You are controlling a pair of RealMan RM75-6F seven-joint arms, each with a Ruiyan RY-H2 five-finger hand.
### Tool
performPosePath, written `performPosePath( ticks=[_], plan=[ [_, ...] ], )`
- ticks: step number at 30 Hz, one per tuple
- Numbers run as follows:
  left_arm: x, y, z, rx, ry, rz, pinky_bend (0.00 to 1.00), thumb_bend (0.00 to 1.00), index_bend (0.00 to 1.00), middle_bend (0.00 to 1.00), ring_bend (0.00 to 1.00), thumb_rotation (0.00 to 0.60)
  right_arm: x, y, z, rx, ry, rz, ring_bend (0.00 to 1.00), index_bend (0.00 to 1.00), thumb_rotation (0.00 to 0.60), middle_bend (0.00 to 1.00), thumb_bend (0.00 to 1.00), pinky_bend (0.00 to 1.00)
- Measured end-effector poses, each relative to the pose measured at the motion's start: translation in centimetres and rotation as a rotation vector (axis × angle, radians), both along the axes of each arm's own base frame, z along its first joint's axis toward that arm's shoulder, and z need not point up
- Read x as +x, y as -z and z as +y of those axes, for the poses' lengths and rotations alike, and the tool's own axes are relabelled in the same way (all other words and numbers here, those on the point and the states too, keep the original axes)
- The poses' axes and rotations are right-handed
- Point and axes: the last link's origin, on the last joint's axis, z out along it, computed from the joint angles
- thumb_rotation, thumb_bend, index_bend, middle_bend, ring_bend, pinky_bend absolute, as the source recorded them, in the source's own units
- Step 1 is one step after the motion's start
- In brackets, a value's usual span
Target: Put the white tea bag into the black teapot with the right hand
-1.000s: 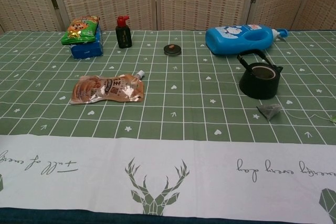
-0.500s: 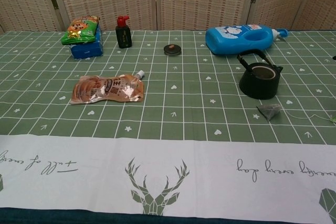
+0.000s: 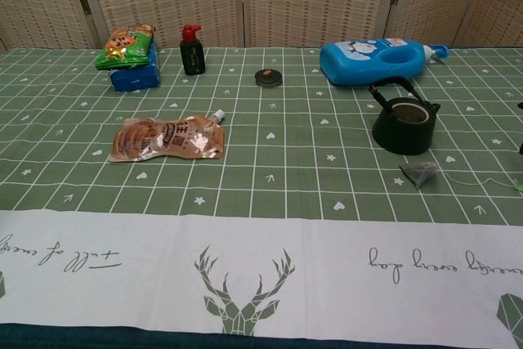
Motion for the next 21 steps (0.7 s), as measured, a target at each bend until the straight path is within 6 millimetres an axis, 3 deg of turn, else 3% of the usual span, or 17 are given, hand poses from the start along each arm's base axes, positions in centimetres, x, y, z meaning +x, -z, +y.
performPosePath(
  ticks=[6, 21],
  plan=[
    [0.0, 0.1, 0.1, -0.002, -0.003, 0.007, 0.02, 0.32, 0.00, 0.14, 0.11, 0.600, -0.2, -0.3, 0.0, -0.014, 0.002, -0.012, 0.00, 0.20, 0.600, 0.00, 0.46, 0.00],
    [-0.2, 0.0, 0.2, -0.001, -0.008, 0.005, 0.01, 0.32, 0.00, 0.14, 0.11, 0.600, -0.2, 1.0, -1.1, 0.042, 0.050, 0.043, 0.00, 0.20, 0.600, 0.00, 0.43, 0.00]
  ],
)
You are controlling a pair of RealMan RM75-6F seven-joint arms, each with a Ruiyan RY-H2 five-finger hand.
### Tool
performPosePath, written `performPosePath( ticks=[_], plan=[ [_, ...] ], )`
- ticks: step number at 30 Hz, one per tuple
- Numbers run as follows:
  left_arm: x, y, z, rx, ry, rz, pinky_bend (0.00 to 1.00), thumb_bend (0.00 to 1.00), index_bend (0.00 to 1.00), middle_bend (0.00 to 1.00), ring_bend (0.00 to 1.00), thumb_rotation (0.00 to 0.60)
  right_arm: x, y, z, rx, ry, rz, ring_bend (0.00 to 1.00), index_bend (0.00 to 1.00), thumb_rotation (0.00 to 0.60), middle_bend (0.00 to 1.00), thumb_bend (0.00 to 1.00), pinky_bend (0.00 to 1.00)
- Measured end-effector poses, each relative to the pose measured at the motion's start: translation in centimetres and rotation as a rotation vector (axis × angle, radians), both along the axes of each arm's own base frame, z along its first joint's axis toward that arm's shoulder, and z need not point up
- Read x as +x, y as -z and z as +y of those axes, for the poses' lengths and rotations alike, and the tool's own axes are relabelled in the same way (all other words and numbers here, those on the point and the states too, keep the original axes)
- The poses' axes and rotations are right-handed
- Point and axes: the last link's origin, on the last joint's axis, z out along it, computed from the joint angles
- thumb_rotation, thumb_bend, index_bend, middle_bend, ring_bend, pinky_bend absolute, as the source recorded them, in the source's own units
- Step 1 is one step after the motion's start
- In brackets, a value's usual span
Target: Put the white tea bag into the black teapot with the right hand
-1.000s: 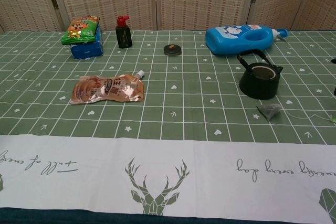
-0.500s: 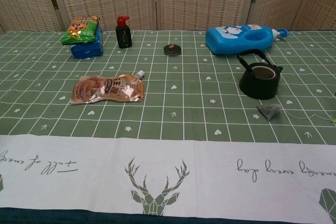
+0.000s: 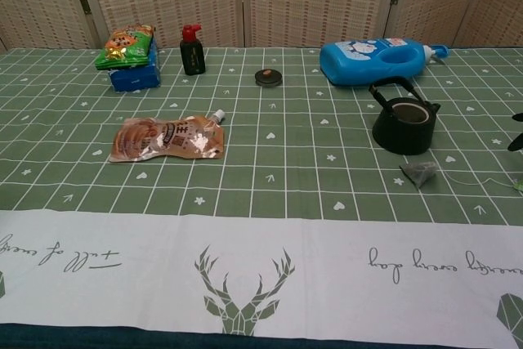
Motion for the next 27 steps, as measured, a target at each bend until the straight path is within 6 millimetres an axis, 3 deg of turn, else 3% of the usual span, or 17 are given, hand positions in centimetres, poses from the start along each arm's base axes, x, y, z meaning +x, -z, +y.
performPosePath(
  ticks=[5, 10, 27],
  plan=[
    [0.0, 0.0, 0.1, 0.001, -0.002, 0.000, 0.02, 0.32, 0.00, 0.14, 0.11, 0.600, 0.2, 0.3, 0.0, 0.014, -0.001, 0.021, 0.00, 0.20, 0.600, 0.00, 0.43, 0.00],
    [0.0, -0.1, 0.0, 0.000, 0.000, -0.002, 0.02, 0.32, 0.00, 0.14, 0.11, 0.600, 0.0, 0.6, -0.2, 0.020, 0.015, 0.016, 0.00, 0.32, 0.600, 0.00, 0.43, 0.00],
    [-0.1, -0.2, 0.1, -0.001, -0.003, -0.006, 0.02, 0.32, 0.00, 0.14, 0.11, 0.600, -1.1, 1.4, -1.9, 0.015, 0.069, 0.028, 0.00, 0.37, 0.600, 0.00, 0.43, 0.00]
  ],
)
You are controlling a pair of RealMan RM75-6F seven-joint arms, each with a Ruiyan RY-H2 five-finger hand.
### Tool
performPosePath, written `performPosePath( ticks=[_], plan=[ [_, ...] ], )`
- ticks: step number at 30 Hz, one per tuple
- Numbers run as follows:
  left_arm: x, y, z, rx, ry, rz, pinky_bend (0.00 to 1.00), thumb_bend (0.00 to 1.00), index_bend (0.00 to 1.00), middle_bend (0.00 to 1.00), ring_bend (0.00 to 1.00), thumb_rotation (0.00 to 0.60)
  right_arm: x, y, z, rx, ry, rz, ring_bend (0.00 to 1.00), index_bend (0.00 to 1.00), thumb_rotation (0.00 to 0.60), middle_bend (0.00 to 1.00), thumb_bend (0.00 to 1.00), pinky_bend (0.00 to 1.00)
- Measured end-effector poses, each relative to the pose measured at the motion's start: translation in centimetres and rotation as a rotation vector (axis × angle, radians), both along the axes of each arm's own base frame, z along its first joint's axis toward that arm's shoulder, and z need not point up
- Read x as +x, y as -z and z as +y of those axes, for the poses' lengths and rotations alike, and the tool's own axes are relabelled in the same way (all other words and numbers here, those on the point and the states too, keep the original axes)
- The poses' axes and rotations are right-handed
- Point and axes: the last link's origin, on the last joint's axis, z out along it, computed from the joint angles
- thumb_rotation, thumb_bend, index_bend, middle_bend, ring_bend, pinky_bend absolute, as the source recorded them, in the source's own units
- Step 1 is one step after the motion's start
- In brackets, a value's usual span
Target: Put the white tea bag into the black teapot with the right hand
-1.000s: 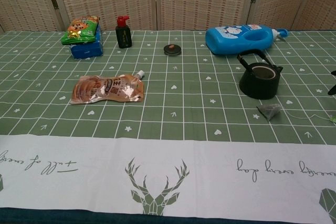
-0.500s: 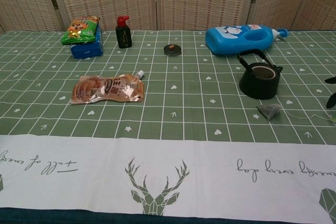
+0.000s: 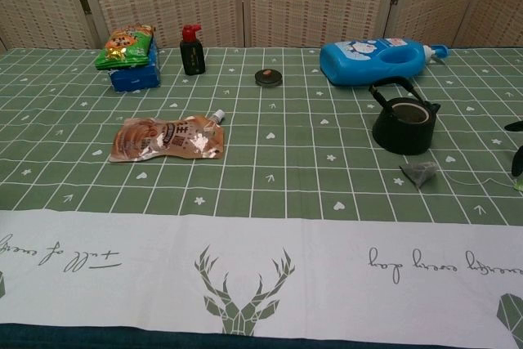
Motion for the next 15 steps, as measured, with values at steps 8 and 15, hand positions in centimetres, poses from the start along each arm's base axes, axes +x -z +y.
performPosePath(
  ticks=[8, 15],
  plan=[
    [0.0, 0.0, 0.0, -0.001, -0.002, 0.002, 0.02, 0.32, 0.00, 0.14, 0.11, 0.600, 0.0, 0.6, -0.5, -0.004, 0.004, -0.020, 0.00, 0.42, 0.600, 0.00, 0.43, 0.00],
    [-0.1, 0.0, 0.1, -0.003, -0.004, 0.000, 0.02, 0.32, 0.00, 0.14, 0.11, 0.600, 0.0, 1.1, -0.8, -0.008, 0.003, -0.021, 0.00, 0.45, 0.600, 0.00, 0.43, 0.00]
  ],
)
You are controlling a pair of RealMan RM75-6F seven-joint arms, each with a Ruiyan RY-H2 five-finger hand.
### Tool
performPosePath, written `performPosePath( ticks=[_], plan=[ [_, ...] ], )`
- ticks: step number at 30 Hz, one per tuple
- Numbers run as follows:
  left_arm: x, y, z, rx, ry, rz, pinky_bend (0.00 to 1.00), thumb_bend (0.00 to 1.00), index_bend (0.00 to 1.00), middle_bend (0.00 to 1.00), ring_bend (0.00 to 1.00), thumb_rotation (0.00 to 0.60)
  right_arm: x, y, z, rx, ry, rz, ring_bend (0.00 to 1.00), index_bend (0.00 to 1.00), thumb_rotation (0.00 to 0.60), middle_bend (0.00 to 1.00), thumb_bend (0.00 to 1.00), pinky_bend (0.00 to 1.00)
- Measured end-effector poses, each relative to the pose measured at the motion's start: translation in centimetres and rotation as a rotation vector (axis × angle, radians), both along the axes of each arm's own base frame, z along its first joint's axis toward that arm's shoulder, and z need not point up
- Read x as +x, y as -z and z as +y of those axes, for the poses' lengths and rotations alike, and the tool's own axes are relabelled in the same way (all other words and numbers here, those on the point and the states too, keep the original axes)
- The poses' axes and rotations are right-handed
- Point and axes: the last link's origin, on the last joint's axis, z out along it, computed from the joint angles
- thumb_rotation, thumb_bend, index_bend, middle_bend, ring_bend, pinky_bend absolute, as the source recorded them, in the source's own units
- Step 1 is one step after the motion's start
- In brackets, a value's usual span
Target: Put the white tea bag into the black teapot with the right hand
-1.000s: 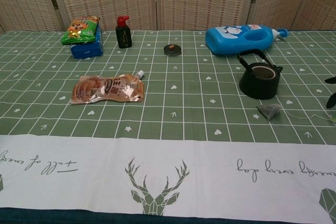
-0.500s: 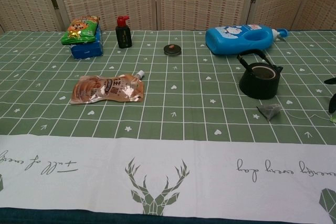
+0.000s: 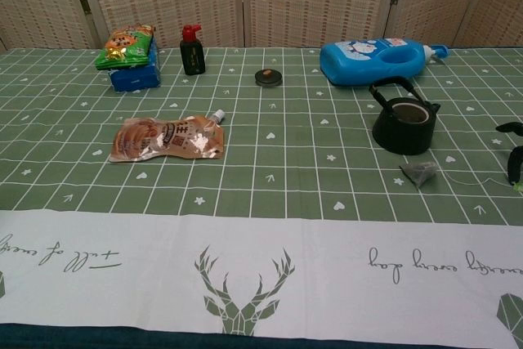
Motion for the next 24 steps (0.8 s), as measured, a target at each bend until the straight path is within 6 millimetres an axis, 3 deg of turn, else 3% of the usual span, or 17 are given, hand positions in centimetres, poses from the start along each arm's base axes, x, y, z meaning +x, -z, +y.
performPosePath(
  ticks=[9, 24],
  plan=[
    [-0.02, 0.04, 0.01, -0.003, -0.001, 0.001, 0.02, 0.32, 0.00, 0.14, 0.11, 0.600, -0.14, 0.46, -0.19, -0.011, 0.000, 0.004, 0.00, 0.52, 0.600, 0.00, 0.43, 0.00],
    [0.05, -0.04, -0.06, -0.005, 0.007, -0.008, 0.01, 0.32, 0.00, 0.14, 0.11, 0.600, -0.29, 0.90, -0.33, -0.041, -0.012, 0.014, 0.03, 0.71, 0.600, 0.01, 0.43, 0.00]
  ],
)
